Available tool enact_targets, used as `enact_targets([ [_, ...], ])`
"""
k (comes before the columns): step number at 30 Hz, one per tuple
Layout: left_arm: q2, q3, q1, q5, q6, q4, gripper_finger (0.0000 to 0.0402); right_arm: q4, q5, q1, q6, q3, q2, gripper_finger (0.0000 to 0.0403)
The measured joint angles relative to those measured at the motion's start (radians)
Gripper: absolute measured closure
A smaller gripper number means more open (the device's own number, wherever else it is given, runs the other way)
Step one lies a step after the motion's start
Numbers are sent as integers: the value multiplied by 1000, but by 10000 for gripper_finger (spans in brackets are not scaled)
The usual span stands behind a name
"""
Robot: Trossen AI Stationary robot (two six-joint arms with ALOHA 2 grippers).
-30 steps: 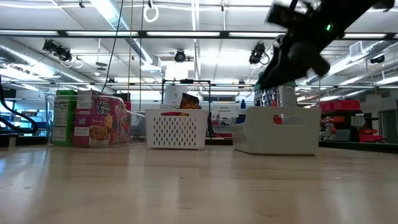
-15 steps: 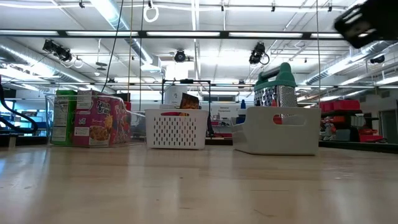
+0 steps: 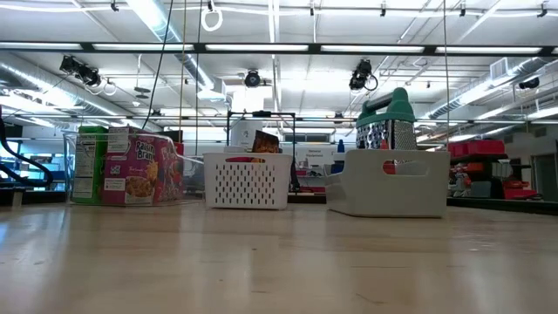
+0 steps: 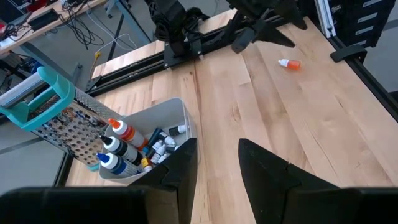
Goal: Pick & Place Kitchen Items
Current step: Put the small orange food coloring into the gray bin
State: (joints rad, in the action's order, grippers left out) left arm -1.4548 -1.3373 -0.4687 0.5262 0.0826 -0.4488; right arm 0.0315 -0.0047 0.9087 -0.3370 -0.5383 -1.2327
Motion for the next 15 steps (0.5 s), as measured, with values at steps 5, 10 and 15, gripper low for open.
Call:
enact_targets([
  [5, 0, 0, 0, 0, -21, 0, 276, -185, 12, 36, -16, 77, 0, 204],
  [10, 0, 0, 0, 0, -45, -1, 276, -188, 99, 68, -54, 135, -3, 204],
  [15, 0, 0, 0, 0, -44, -1, 276, -252, 132, 75, -118, 177, -56, 204],
])
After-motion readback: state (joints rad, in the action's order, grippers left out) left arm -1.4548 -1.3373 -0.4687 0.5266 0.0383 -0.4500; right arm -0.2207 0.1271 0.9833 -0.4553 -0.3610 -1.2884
